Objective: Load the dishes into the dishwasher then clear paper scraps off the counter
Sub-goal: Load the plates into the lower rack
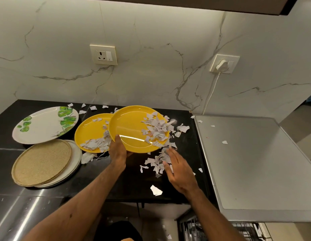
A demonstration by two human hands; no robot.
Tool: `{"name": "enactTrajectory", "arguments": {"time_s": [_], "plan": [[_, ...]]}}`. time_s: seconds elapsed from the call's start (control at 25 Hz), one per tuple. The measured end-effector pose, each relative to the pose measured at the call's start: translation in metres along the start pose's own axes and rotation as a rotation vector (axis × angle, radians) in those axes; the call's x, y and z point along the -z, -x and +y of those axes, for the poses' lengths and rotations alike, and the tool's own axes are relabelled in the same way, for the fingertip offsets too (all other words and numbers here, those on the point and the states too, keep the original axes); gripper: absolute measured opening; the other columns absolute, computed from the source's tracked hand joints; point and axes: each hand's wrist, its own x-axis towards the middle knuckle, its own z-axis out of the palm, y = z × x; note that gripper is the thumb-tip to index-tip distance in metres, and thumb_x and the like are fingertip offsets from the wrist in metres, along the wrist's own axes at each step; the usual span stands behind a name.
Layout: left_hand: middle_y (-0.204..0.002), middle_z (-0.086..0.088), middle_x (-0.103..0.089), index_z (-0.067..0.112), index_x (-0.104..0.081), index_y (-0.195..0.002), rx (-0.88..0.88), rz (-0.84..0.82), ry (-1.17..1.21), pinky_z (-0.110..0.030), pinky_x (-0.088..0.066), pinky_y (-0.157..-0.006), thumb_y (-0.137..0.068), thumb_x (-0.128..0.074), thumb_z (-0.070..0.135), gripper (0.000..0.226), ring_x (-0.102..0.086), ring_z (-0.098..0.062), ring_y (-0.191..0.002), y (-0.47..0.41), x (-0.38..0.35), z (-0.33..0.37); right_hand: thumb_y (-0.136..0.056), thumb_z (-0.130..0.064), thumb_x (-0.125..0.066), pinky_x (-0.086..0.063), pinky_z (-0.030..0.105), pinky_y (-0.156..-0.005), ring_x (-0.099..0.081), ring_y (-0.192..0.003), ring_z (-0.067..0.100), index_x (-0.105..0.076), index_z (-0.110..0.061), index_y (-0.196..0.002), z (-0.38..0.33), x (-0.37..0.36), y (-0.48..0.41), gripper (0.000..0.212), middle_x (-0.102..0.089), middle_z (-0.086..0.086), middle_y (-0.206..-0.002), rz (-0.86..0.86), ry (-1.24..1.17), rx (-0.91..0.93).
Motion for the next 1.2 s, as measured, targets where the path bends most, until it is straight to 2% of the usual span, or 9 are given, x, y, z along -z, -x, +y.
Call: {"name": "enactTrajectory", "arguments": {"time_s": [0.08,0.16,0.36,0.48,0.64,0.76,0.84,1.04,1.2], "plan": [[-0.113,-0.007,-0.065,0.024,-0.055,-0.136,-0.093,0.043,-0.141,-0.045,-0.057,-0.08,-0.108,-0.035,0.049,0.043,-0.065,-0.029,-0.103,-0.003,0.007,-0.001,-0.111,-0.049,-0.042,-0.018,0.028,-0.125,-0.013,-0.158,0.0,-0.017,-0.039,-0.166,-0.026,0.004,-0.012,0.062,-0.014,-0.017,-0.173,0.002,-0.077,0.14],[-0.11,-0.007,-0.066,0.024,-0.058,-0.128,-0.123,0.046,-0.193,-0.055,-0.055,-0.093,-0.106,-0.034,0.054,0.044,-0.064,-0.032,-0.104,-0.003,0.014,-0.002,-0.112,-0.05,-0.039,-0.013,0.029,-0.126,-0.006,-0.158,-0.003,-0.015,-0.04,-0.166,-0.051,0.002,-0.026,0.06,-0.01,-0.021,-0.173,-0.119,-0.116,0.233],[-0.123,-0.01,-0.067,0.024,-0.055,-0.14,-0.08,0.032,-0.176,-0.061,-0.058,-0.087,-0.087,-0.038,0.075,0.075,-0.067,-0.034,-0.102,-0.008,0.038,-0.001,-0.107,-0.071,-0.018,-0.009,0.046,-0.131,-0.002,-0.16,0.003,-0.016,-0.041,-0.166,-0.068,-0.021,-0.057,0.066,-0.007,-0.019,-0.174,-0.4,0.002,0.219],[-0.121,-0.008,-0.064,0.023,-0.053,-0.142,-0.067,0.07,-0.17,-0.056,-0.061,-0.08,-0.101,-0.04,0.062,0.057,-0.066,-0.034,-0.101,-0.003,0.057,0.008,-0.105,-0.073,-0.015,-0.004,0.048,-0.131,0.004,-0.161,0.009,-0.009,-0.046,-0.166,-0.073,-0.031,-0.072,0.067,0.001,-0.017,-0.175,-0.469,0.061,0.265],[-0.121,-0.008,-0.068,0.027,-0.056,-0.135,-0.054,0.088,-0.142,-0.059,-0.058,-0.087,-0.094,-0.041,0.068,0.06,-0.068,-0.033,-0.102,-0.003,0.085,0.01,-0.102,-0.078,-0.01,-0.001,0.054,-0.13,0.008,-0.162,0.016,-0.004,-0.051,-0.164,-0.081,-0.046,-0.094,0.067,0.007,-0.013,-0.175,-0.516,0.07,0.26],[-0.109,-0.006,-0.069,0.028,-0.055,-0.126,-0.043,0.067,-0.123,-0.051,-0.061,-0.076,-0.105,-0.041,0.056,0.037,-0.07,-0.031,-0.093,0.001,0.103,0.016,-0.102,-0.078,-0.009,0.001,0.054,-0.13,0.01,-0.162,0.018,0.0,-0.052,-0.163,-0.085,-0.056,-0.104,0.067,0.011,-0.014,-0.175,-0.546,0.096,0.286],[-0.11,-0.008,-0.072,0.026,-0.058,-0.128,-0.039,0.042,-0.136,-0.053,-0.062,-0.075,-0.104,-0.042,0.058,0.043,-0.072,-0.032,-0.093,-0.002,0.114,0.016,-0.102,-0.078,-0.009,0.002,0.053,-0.13,0.012,-0.161,0.018,0.001,-0.052,-0.163,-0.087,-0.06,-0.108,0.067,0.013,-0.014,-0.174,-0.543,0.102,0.293],[-0.108,-0.01,-0.077,0.024,-0.067,-0.116,-0.04,-0.093,-0.167,-0.057,-0.058,-0.092,-0.107,-0.042,0.052,0.038,-0.075,-0.032,-0.096,-0.009,0.136,0.011,-0.099,-0.081,-0.01,0.002,0.058,-0.129,0.012,-0.161,0.017,0.006,-0.042,-0.166,-0.079,-0.062,-0.12,0.079,0.014,-0.009,-0.174,-0.52,0.128,0.166],[-0.111,-0.008,-0.077,0.024,-0.068,-0.12,-0.025,-0.124,-0.126,-0.056,-0.055,-0.097,-0.108,-0.042,0.05,0.039,-0.075,-0.03,-0.102,-0.012,0.143,0.002,-0.098,-0.081,-0.009,0.002,0.058,-0.128,0.012,-0.161,0.022,0.004,-0.038,-0.167,-0.063,-0.051,-0.135,0.082,0.016,-0.006,-0.174,-0.49,0.22,0.106]]}}
